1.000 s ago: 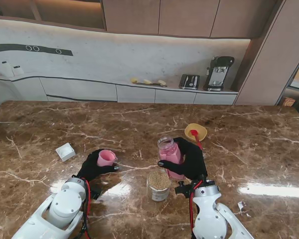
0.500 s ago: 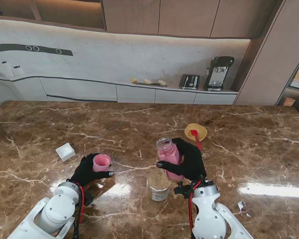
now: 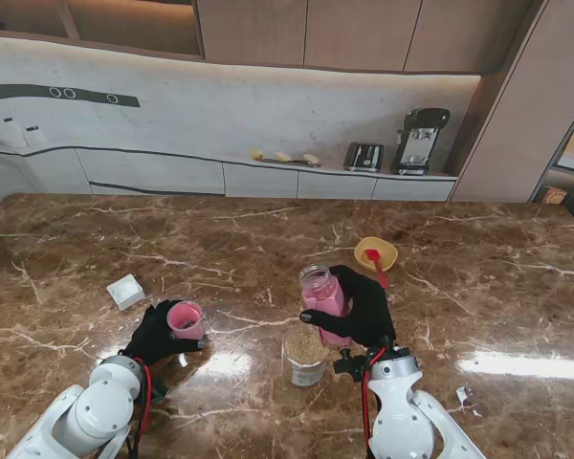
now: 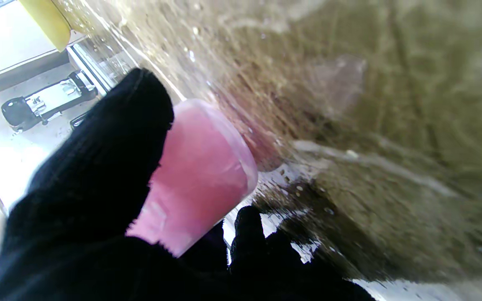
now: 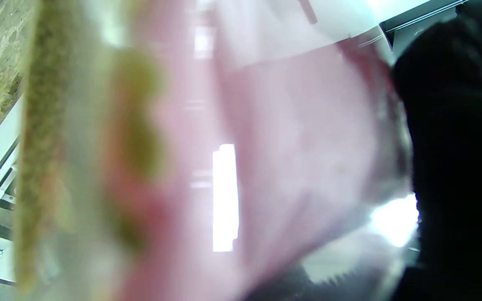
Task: Measure grain into the airtight container
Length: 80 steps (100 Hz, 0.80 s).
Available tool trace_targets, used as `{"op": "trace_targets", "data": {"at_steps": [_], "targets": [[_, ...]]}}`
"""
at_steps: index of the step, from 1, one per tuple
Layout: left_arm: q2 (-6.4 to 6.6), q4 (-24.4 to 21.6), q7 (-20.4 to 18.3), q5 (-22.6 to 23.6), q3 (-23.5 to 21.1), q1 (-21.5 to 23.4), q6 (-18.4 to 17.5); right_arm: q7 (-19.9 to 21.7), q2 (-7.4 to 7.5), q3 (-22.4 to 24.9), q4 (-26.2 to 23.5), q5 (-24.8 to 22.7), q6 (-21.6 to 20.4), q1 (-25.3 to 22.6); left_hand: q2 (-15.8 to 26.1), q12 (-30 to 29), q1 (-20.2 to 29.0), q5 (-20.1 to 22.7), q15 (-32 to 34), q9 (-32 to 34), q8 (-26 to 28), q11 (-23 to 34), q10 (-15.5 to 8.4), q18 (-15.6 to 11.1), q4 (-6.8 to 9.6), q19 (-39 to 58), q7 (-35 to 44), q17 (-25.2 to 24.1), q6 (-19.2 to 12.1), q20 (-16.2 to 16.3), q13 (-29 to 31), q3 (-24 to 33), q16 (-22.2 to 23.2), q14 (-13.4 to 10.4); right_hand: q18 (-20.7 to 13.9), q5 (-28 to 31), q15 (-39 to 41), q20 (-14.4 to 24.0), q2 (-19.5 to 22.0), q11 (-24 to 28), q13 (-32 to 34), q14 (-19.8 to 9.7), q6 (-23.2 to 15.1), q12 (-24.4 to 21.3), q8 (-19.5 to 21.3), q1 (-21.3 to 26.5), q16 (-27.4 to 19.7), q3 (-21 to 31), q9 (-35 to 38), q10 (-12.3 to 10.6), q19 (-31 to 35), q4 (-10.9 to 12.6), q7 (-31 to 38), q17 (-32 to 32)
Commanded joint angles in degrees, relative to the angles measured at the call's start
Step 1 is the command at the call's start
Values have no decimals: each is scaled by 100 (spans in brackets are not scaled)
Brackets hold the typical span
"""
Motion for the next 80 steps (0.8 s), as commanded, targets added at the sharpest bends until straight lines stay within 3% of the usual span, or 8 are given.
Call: {"op": "trace_targets", "data": {"at_steps": [1,11,28,47,80], "targets": [[34,337,-73,13,40,261,98,51,-17,-5,7,18,-6,-46,-144,14,-173,-224,168,-28,-125,12,294,1896,-92,696,-201,445,-134,193,-13,321,312,1309,-177,615,179,70,1244,372,198,-492,-2219,96,172,1417,188,1732,342,-837,120,198,786,13],[48,305,-83,75,28,278,40,51,-18,-12,15,18,-15,-40,-370,103,-279,-424,180,30,-242,206,257,1879,-156,724,-427,456,-144,285,-1,323,362,1257,-177,618,178,70,1243,373,199,-492,-2222,96,172,1417,188,1731,342,-836,120,198,787,13],[68,229,-121,136,6,287,-50,56,-17,-10,29,15,-31,-37,-653,-51,-506,-554,296,46,-487,220,197,1975,-259,835,-828,413,-134,717,-3,553,714,1212,-177,622,178,71,1239,373,201,-496,-2225,95,171,1420,188,1735,343,-839,120,198,789,13],[135,15,-304,346,-109,309,-81,40,-19,0,41,7,-42,-35,-540,-92,-517,-816,258,30,-610,168,163,1959,-272,822,-1066,418,-183,798,11,429,726,1178,-177,628,177,71,1238,374,202,-495,-2229,94,168,1419,188,1733,346,-844,119,197,791,13],[231,-424,-598,663,-475,502,-189,36,-22,7,61,11,-74,-21,-530,-102,-455,-767,271,22,-667,131,109,1882,-245,859,-1133,429,-155,921,17,317,763,1164,-177,638,175,71,1237,372,201,-491,-2224,94,160,1421,189,1731,345,-842,119,197,795,13]]}}
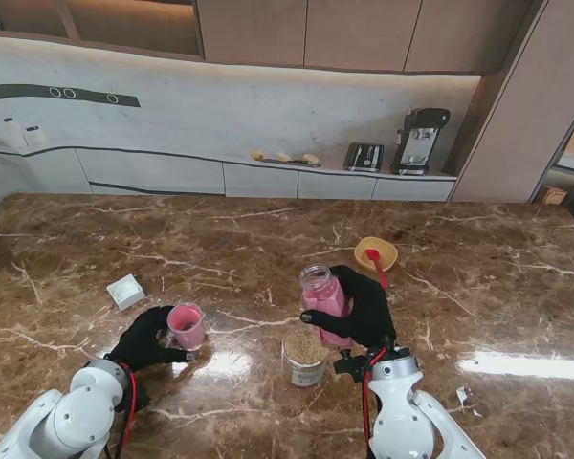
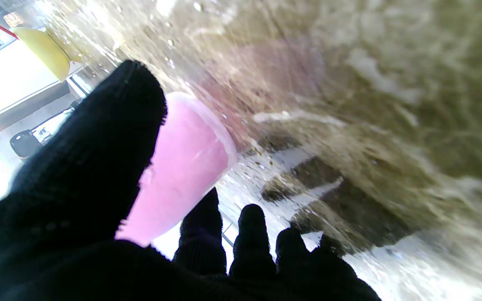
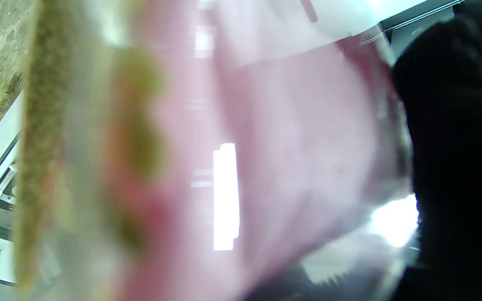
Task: Measure grain into the airtight container
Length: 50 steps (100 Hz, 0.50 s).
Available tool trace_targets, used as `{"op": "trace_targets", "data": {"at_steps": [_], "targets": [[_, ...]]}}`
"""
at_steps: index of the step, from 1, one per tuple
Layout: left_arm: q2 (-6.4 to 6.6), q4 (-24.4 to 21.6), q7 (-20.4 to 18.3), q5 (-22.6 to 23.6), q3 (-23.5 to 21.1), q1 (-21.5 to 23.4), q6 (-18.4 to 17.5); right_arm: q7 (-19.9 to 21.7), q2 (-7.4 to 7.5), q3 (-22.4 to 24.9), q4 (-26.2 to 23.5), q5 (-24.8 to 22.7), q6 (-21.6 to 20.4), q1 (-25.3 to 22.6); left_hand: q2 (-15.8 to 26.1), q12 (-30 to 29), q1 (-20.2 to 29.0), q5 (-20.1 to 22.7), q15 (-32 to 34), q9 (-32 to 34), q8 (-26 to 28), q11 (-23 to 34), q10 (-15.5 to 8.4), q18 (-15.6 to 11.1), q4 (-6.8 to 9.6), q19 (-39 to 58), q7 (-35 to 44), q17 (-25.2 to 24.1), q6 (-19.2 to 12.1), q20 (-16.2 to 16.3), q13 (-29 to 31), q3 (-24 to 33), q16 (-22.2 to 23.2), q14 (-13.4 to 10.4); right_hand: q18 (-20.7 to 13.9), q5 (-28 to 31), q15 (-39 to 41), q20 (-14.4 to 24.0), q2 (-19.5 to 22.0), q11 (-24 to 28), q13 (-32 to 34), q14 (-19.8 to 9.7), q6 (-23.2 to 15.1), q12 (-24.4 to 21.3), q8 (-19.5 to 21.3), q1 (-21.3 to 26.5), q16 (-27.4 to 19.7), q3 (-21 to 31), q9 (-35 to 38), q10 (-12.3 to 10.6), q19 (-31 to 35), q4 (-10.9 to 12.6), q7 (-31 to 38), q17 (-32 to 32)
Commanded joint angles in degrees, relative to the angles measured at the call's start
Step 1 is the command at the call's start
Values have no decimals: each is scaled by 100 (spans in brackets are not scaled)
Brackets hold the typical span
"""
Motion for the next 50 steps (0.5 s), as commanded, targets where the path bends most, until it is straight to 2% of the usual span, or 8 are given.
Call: {"op": "trace_targets", "data": {"at_steps": [1,7,9,20,30,50], "targets": [[58,-4,-64,49,-44,116,-2,57,-19,0,26,20,-8,-29,-82,-9,-160,-203,180,-48,-107,90,-55,1129,-98,363,-94,138,-149,181,21,-108,82,450,-177,639,175,71,1232,373,201,-492,-2225,95,159,1419,189,1731,347,-841,119,197,795,13],[72,-63,-112,99,-106,154,-31,59,-19,-1,28,18,-15,-28,-83,-19,-155,-196,186,-50,-113,73,-50,1128,-95,384,-100,153,-120,214,22,-109,95,447,-177,639,174,72,1234,373,202,-501,-2234,95,157,1421,188,1733,347,-840,119,198,794,13],[74,-81,-116,110,-125,167,-43,59,-19,-1,29,18,-17,-28,-91,-31,-143,-189,200,-43,-120,61,-55,1119,-91,463,-108,121,-123,340,17,-117,131,445,-177,640,174,72,1233,372,202,-502,-2236,94,157,1421,188,1733,346,-847,119,198,794,13],[99,-200,-181,234,-261,259,-110,46,-21,8,28,11,-20,-35,-94,-17,-149,-176,258,-32,-123,111,-37,1112,-88,567,-106,96,-102,564,4,-89,272,490,-177,639,173,72,1231,374,203,-495,-2226,96,154,1419,188,1733,351,-857,119,198,795,13],[112,-318,-200,345,-418,378,-204,32,-22,16,28,8,-15,-39,-75,-12,-165,-140,280,-19,-117,135,-21,1116,-92,594,-89,103,-118,634,14,-95,331,517,-177,641,170,72,1230,371,202,-492,-2232,93,152,1423,187,1735,350,-844,119,199,797,13],[71,-554,61,480,-768,699,-527,91,-12,-12,40,32,29,-24,-61,79,-156,62,471,128,50,408,56,1112,-89,727,227,79,-27,978,194,-90,615,666,-177,648,166,72,1226,370,210,-495,-2220,88,146,1422,186,1736,356,-848,119,199,802,13]]}}
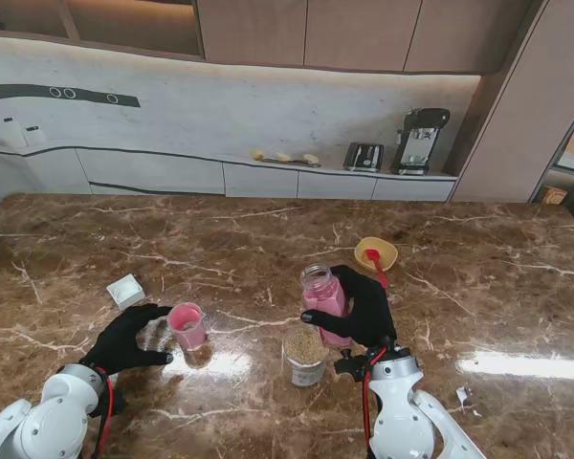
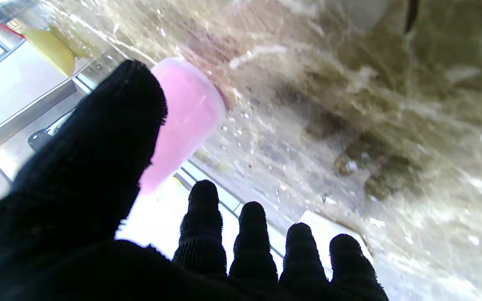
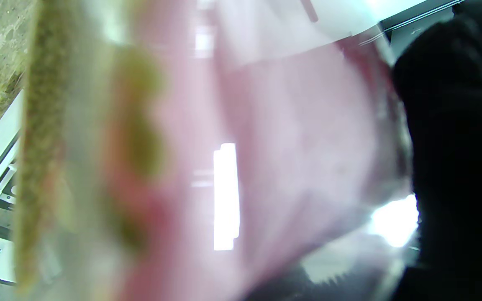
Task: Measure grain into the airtight container
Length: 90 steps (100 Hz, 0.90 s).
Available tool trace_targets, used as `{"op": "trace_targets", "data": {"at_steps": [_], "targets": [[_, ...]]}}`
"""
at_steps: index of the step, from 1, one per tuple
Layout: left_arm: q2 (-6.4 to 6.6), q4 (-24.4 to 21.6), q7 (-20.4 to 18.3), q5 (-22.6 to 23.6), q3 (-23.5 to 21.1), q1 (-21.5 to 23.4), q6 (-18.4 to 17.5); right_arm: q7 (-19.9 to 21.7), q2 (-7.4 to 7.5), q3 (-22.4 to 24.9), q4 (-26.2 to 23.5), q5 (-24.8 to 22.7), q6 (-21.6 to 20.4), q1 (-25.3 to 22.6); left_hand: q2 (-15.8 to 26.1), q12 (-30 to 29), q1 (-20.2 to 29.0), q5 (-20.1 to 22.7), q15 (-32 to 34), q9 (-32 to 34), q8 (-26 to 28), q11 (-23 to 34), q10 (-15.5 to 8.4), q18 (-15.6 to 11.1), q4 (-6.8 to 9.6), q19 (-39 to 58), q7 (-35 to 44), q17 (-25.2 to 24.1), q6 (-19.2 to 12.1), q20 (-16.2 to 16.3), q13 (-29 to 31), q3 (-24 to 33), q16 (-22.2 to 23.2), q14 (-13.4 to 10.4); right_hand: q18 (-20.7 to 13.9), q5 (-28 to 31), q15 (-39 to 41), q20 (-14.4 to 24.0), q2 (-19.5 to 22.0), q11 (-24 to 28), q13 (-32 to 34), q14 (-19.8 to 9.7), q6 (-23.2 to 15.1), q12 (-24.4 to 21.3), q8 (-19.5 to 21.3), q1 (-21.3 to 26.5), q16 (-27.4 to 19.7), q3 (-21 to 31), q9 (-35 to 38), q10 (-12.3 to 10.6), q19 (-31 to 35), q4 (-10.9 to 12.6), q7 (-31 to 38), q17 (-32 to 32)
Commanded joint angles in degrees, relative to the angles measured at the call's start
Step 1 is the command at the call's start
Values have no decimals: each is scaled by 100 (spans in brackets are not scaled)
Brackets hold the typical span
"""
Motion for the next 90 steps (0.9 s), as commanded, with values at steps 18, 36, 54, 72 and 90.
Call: {"op": "trace_targets", "data": {"at_steps": [18,36,54,72,90], "targets": [[-90,-135,683,115,-371,333,-349,146,-1,-66,43,52,63,-11,-25,176,-142,233,353,345,425,240,101,160,-71,428,787,-149,25,930,427,-107,311,328,-177,646,161,72,1223,365,211,-495,-2220,85,137,1421,184,1737,352,-847,119,199,799,13],[-219,-14,1327,77,-542,360,-596,178,9,-83,6,53,112,-33,-2,453,-157,181,516,482,998,372,141,336,-78,602,1526,-233,32,1649,608,-33,588,472,-177,650,157,72,1218,367,207,-490,-2226,86,134,1422,184,1739,357,-849,119,199,802,13],[-312,304,1818,79,-635,225,-717,223,22,-121,-13,49,184,-39,-17,655,-173,-349,439,164,1378,326,91,133,-85,335,1657,-159,-17,1522,340,-8,682,350,-177,646,159,72,1220,366,211,-494,-2219,87,129,1418,186,1743,354,-841,119,198,803,13],[-374,780,2128,28,-696,-44,-779,249,32,-178,32,28,268,-2,-43,324,-224,-919,30,-197,795,-405,9,-254,-89,-46,852,10,-3,569,-31,-135,314,39,-177,646,160,72,1218,366,211,-500,-2228,87,127,1415,187,1745,356,-853,118,197,804,13],[-382,1253,2018,-209,-741,-371,-605,312,43,-272,120,28,373,76,-35,311,-235,-1235,-237,-421,124,-961,-44,-595,-75,-273,-131,118,436,-162,6,-263,-690,-182,-177,651,159,73,1216,368,210,-496,-2231,89,125,1414,187,1748,356,-852,118,196,807,13]]}}
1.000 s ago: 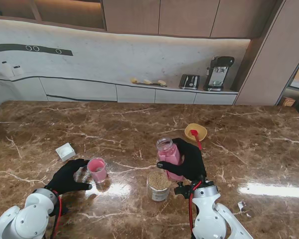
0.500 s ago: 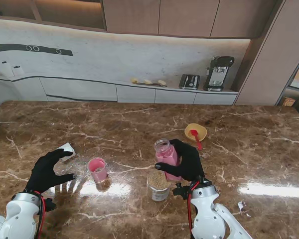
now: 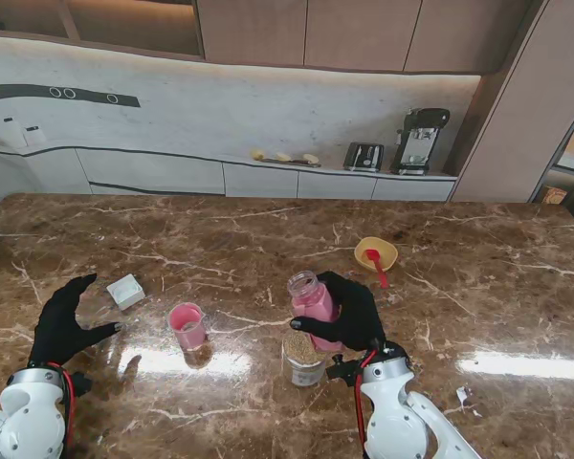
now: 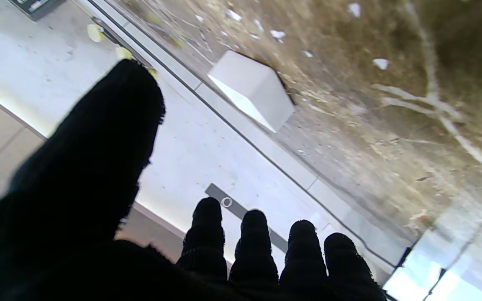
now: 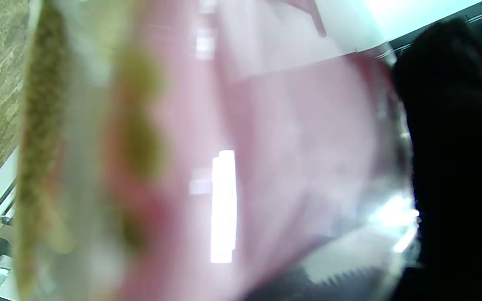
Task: Measure grain into the airtight container
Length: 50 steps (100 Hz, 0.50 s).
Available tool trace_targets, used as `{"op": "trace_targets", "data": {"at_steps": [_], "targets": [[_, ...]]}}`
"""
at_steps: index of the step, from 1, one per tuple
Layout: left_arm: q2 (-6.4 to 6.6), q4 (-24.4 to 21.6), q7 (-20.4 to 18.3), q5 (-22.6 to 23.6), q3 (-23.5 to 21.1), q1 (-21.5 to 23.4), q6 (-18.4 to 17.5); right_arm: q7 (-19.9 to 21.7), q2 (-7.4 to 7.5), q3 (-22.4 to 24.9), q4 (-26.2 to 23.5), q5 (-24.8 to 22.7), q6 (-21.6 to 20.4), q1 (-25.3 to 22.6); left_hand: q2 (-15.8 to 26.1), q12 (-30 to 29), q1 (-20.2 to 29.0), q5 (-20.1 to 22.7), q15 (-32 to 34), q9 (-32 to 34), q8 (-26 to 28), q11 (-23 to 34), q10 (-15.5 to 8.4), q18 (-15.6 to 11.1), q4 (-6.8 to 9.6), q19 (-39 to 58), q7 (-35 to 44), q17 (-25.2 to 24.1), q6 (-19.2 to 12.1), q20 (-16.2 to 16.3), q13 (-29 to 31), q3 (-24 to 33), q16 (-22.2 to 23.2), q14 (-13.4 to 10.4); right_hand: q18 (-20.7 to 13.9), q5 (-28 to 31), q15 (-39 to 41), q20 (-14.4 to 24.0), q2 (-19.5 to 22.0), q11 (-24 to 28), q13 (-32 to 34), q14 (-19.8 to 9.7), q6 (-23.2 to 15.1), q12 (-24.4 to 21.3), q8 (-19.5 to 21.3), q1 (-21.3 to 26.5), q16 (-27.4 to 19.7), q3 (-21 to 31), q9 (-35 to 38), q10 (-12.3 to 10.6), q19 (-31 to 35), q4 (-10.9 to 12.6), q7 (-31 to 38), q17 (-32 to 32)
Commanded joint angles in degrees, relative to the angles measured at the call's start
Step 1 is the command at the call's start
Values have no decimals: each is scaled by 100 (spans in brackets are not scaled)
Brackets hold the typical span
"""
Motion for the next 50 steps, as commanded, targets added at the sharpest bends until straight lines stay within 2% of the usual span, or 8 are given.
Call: {"op": "trace_targets", "data": {"at_steps": [1,9,15,20,22,30,39,50], "targets": [[5,163,-110,-128,-22,-110,143,119,-9,-37,67,17,67,-2,-45,-27,-237,-251,-233,-259,-208,-197,-160,-324,-76,-232,-395,52,118,-236,-191,-171,-311,-341,-177,651,159,73,1216,369,210,-496,-2232,89,125,1412,187,1748,357,-853,118,196,807,13],[18,348,-315,-305,-25,-252,302,139,-4,-81,111,4,115,37,-52,-7,-250,-286,-336,-348,-196,-415,-168,-333,-86,-305,-720,60,287,-442,-201,-202,-608,-351,-177,649,159,73,1213,367,210,-501,-2223,88,124,1415,187,1753,354,-848,118,197,808,13],[21,534,-375,-366,3,-380,404,155,0,-107,140,-2,150,61,-57,-59,-239,-286,-378,-344,-61,-484,-180,-351,-83,-385,-897,83,288,-714,-205,-251,-908,-373,-177,650,158,73,1212,366,208,-500,-2222,88,123,1417,187,1754,353,-851,118,197,809,13],[35,669,-451,-376,30,-474,492,169,3,-125,156,-5,170,74,-59,-80,-261,-297,-393,-354,-22,-492,-159,-325,-86,-404,-925,64,293,-792,-229,-261,-970,-349,-177,654,158,73,1212,367,210,-496,-2224,88,123,1415,187,1754,353,-844,118,196,810,13],[43,711,-499,-385,39,-503,531,172,4,-132,163,-9,177,79,-20,-180,-263,-294,-386,-363,-5,-502,-140,-311,-82,-392,-1119,67,305,-993,-243,-304,-1143,-333,-177,653,159,73,1211,367,212,-494,-2227,88,122,1416,188,1755,354,-845,118,197,810,13],[60,918,-582,-402,103,-653,626,189,10,-162,186,-31,203,100,45,-364,-197,-318,-466,-361,140,-578,-110,-324,-70,-441,-1217,71,297,-1251,-254,-397,-1400,-345,-177,653,159,73,1212,367,209,-499,-2231,88,121,1413,188,1757,354,-858,118,196,810,13],[74,1129,-640,-398,188,-824,706,210,14,-197,220,-34,247,128,61,-505,-194,-324,-487,-369,253,-614,-56,-215,-50,-462,-1303,53,281,-1460,-279,-489,-1583,-285,-177,652,159,73,1212,369,209,-495,-2228,88,122,1414,188,1758,357,-849,118,196,811,13],[89,1358,-708,-411,295,-1024,764,230,15,-240,261,-28,290,164,62,-577,-192,-316,-505,-391,300,-640,-16,-189,-47,-468,-1312,41,150,-1537,-299,-502,-1654,-262,-177,652,162,73,1211,369,214,-498,-2223,88,121,1412,189,1758,356,-847,118,195,813,13]]}}
